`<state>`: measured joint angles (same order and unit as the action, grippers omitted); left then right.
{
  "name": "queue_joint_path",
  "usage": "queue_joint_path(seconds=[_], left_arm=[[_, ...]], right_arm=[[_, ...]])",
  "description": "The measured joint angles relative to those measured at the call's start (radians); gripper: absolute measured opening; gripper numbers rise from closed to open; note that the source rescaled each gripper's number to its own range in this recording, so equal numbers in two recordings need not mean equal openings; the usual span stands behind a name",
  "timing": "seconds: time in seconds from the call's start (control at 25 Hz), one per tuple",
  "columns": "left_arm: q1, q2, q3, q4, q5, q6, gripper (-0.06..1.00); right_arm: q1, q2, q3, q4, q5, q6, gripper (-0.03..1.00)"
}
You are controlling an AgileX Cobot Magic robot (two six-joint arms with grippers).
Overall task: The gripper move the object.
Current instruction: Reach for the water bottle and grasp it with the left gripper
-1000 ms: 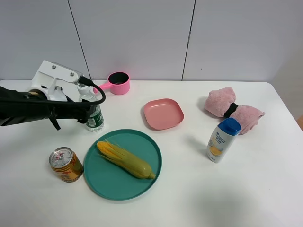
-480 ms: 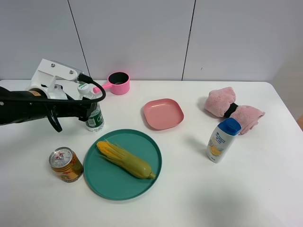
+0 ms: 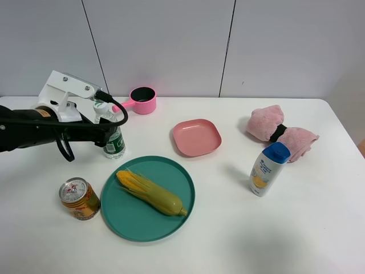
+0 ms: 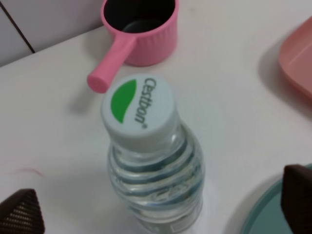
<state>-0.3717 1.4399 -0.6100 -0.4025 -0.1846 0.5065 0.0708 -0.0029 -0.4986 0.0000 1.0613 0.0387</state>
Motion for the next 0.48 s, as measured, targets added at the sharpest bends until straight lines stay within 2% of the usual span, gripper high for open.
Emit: queue_joint_path(seconds=[0.2, 0.36, 0.48], left_arm=[[0.0, 0.0, 0.0, 0.269, -0.035, -0.292, 0.99], [0.0, 0.0, 0.002, 0.414, -0.082, -0.461, 0.99], [0.0, 0.002, 0.035, 0.515, -0.159, -0.557, 0.99]], right_arm=[[0.0, 0.0, 0.0, 0.0, 0.0, 0.0, 1.0], [0.0, 0.0, 0.0, 0.0, 0.0, 0.0, 1.0], [0.0, 0.0, 0.0, 0.0, 0.0, 0.0, 1.0]])
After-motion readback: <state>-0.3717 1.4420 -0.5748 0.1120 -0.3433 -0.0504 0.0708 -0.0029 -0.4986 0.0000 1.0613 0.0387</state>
